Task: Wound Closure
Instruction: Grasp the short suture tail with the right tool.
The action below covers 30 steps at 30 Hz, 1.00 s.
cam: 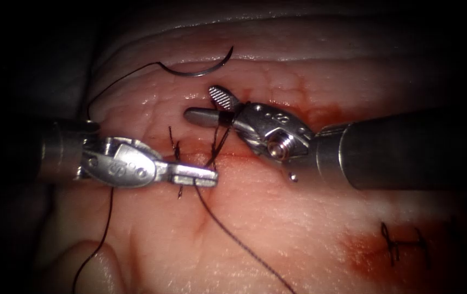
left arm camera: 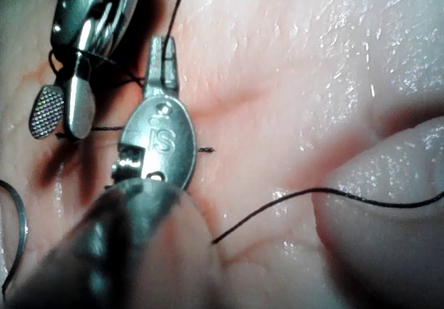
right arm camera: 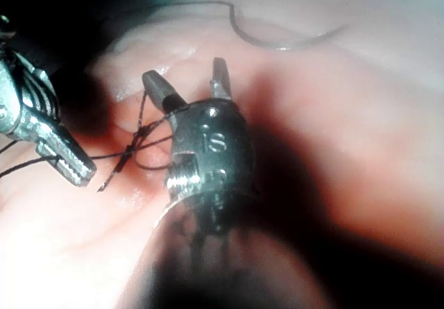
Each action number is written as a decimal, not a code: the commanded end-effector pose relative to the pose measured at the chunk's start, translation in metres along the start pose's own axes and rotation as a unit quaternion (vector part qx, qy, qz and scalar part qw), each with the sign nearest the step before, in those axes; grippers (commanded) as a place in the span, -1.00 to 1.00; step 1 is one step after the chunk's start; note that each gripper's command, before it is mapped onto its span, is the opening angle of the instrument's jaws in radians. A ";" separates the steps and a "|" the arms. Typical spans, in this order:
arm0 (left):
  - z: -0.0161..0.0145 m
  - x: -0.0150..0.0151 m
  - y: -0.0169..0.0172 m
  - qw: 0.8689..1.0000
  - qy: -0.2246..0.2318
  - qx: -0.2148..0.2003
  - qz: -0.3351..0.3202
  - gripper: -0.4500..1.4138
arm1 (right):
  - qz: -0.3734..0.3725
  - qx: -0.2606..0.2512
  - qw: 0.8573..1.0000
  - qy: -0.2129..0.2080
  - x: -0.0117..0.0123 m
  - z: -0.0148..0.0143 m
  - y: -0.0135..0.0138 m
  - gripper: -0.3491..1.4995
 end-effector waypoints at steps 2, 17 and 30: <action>0.0009 -0.0008 -0.0004 1.000 0.000 0.001 0.000 -1.00 | -0.001 0.000 1.000 0.001 -0.0008 0.0007 -0.0002 0.36; 0.0013 -0.0014 -0.0010 1.000 0.000 0.003 -0.003 -1.00 | -0.010 -0.012 1.000 -0.018 -0.0018 0.0014 0.0004 0.16; 0.0011 -0.0013 -0.0007 1.000 0.001 0.002 -0.005 -1.00 | -0.013 -0.012 1.000 -0.022 -0.0021 0.0014 0.0005 -0.42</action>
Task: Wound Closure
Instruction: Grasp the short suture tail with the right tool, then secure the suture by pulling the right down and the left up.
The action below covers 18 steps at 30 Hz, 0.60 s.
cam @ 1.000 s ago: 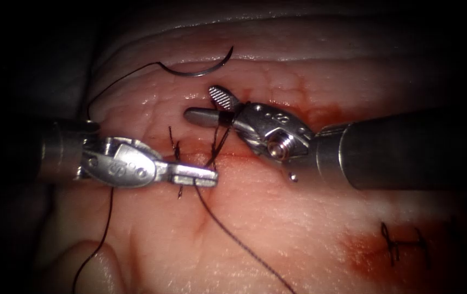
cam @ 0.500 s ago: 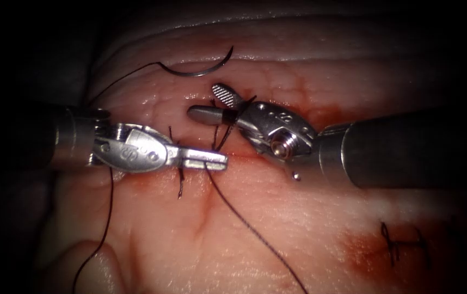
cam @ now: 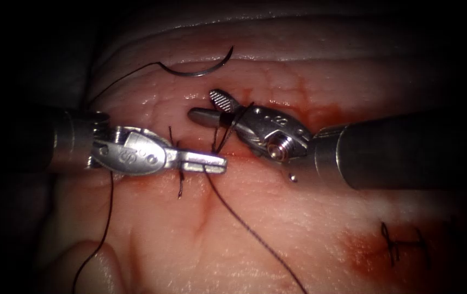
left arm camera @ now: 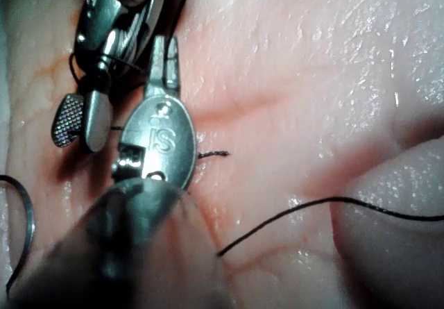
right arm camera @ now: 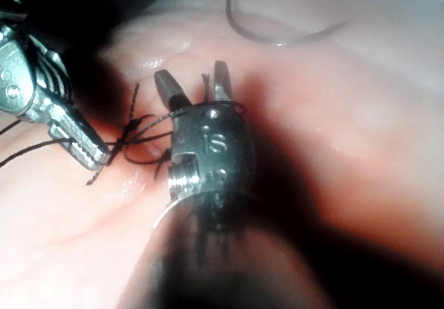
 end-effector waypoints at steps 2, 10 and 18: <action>0.0005 -0.0005 0.0001 1.000 0.001 -0.001 0.001 -1.00 | 0.000 0.001 1.000 -0.004 -0.0005 0.0005 -0.0003 -0.74; 0.0001 -0.0004 -0.0002 1.000 0.003 -0.002 -0.001 -1.00 | 0.008 -0.004 1.000 -0.027 -0.0006 0.0003 -0.0005 -1.00; -0.0022 -0.0007 -0.0023 1.000 -0.022 0.019 -0.012 -1.00 | 0.018 0.035 0.999 0.018 -0.0007 -0.0007 -0.0010 -1.00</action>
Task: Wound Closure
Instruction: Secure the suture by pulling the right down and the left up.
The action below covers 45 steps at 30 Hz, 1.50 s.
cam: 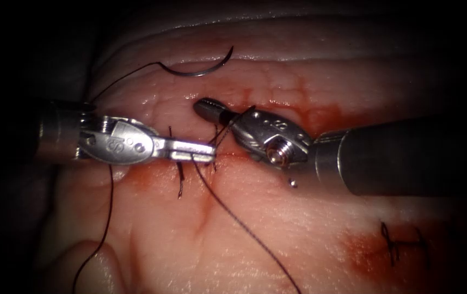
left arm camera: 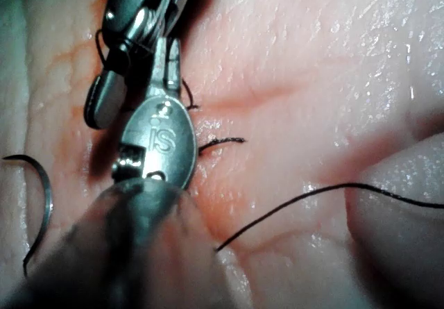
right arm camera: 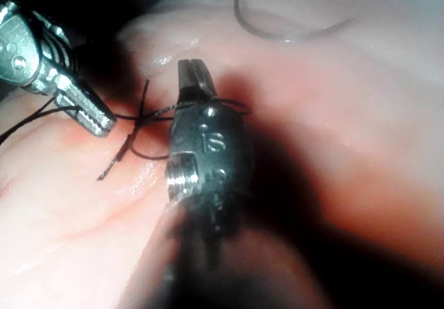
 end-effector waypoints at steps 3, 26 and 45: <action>-0.0006 -0.0009 -0.0011 1.000 -0.013 0.010 -0.006 -1.00 | 0.000 0.012 1.000 0.017 -0.0005 -0.0002 0.0000 -1.00; -0.0024 -0.0081 -0.0114 0.995 -0.069 0.067 -0.036 -1.00 | -0.054 0.039 0.997 0.039 -0.0036 -0.0052 -0.0026 -1.00; -0.0027 -0.0142 -0.0203 0.979 -0.134 0.137 -0.065 -1.00 | -0.074 0.050 0.996 0.016 -0.0071 -0.0078 -0.0040 -1.00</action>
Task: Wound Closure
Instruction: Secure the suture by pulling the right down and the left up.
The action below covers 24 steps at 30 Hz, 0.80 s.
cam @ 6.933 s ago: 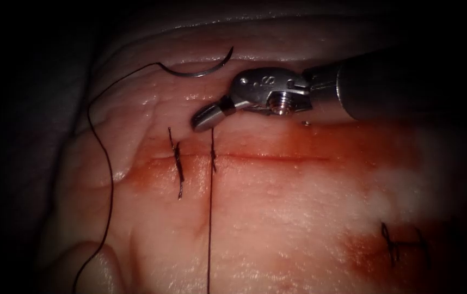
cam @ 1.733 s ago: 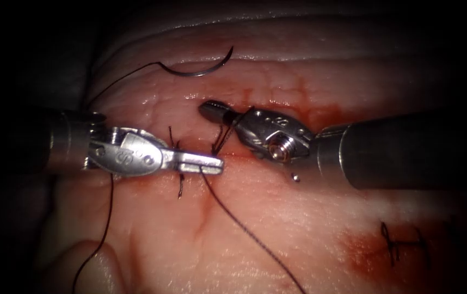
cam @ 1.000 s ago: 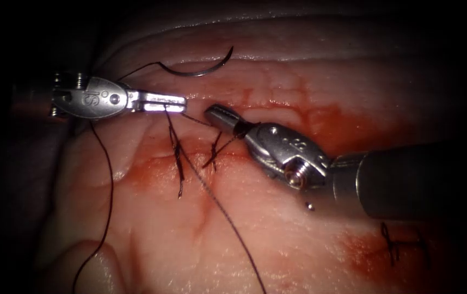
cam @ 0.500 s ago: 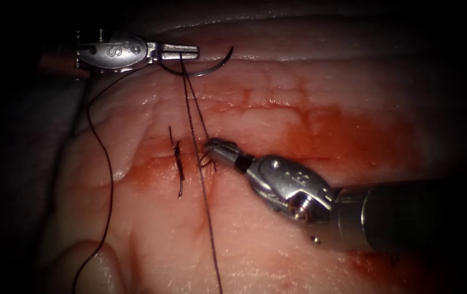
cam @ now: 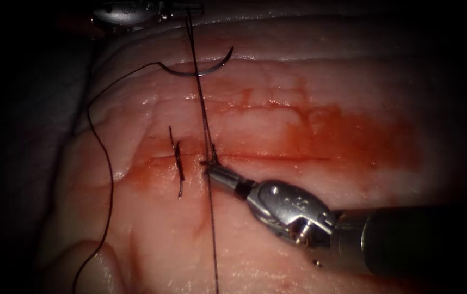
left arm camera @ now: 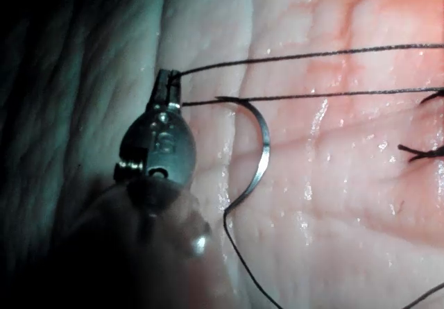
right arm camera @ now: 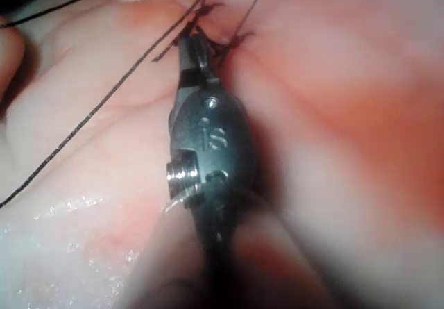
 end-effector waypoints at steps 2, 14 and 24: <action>0.0011 -0.0004 -0.0009 1.000 0.002 0.009 -0.001 -1.00 | 0.001 0.001 1.000 -0.001 -0.0008 0.0000 -0.0007 -1.00; 0.0034 -0.0014 -0.0050 0.999 0.002 0.047 -0.010 -1.00 | -0.003 0.006 1.000 -0.004 -0.0013 -0.0005 -0.0015 -1.00; 0.0052 -0.0033 -0.0096 0.996 -0.001 0.083 -0.012 -1.00 | -0.005 0.006 1.000 -0.006 -0.0018 -0.0006 -0.0016 -1.00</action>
